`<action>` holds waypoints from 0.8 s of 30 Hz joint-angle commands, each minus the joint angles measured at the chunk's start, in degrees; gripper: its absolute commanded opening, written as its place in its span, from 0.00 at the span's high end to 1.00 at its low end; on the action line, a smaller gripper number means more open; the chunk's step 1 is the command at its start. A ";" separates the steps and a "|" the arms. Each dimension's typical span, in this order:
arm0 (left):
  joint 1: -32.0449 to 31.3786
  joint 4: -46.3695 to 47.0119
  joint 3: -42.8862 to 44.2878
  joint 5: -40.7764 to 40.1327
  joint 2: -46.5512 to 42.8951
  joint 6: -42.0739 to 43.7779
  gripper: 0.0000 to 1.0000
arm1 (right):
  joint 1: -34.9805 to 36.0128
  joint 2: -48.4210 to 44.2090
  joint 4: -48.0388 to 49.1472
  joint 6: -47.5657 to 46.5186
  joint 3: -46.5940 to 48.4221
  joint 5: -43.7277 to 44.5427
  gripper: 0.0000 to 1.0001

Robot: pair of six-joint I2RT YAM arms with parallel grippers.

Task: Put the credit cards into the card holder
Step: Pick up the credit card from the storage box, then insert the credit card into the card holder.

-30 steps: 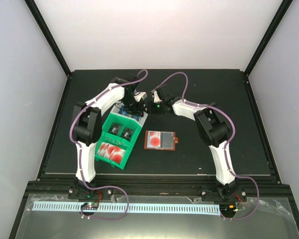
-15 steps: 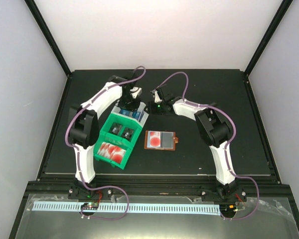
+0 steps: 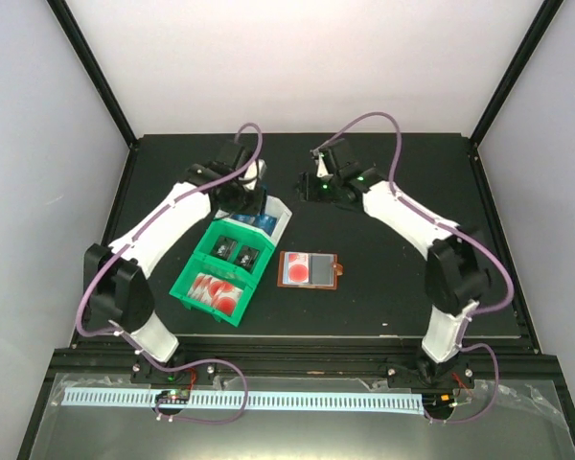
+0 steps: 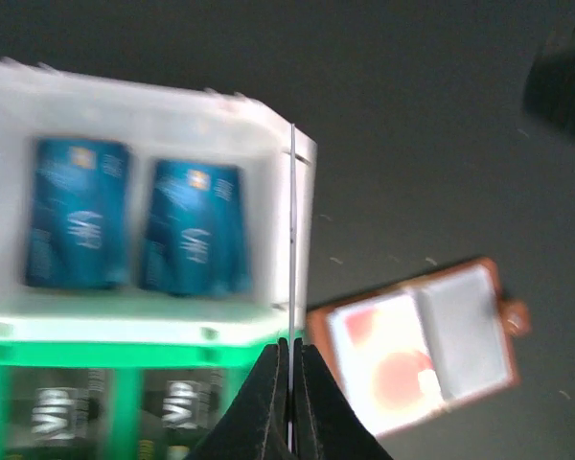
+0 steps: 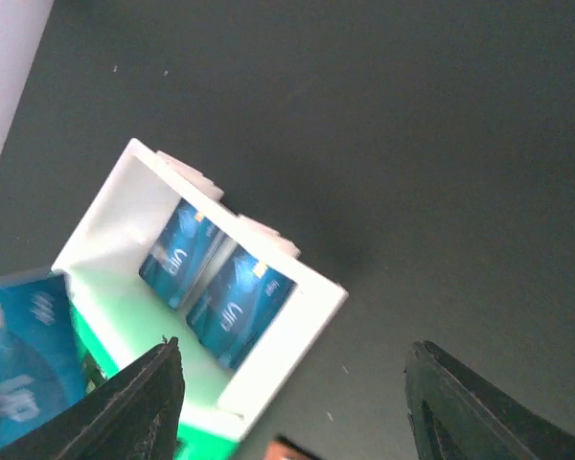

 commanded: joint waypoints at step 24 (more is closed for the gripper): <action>-14.45 48.82 -39.98 18.40 -6.92 -32.99 0.98 | 13.90 -20.15 -5.65 6.28 -37.84 18.42 0.37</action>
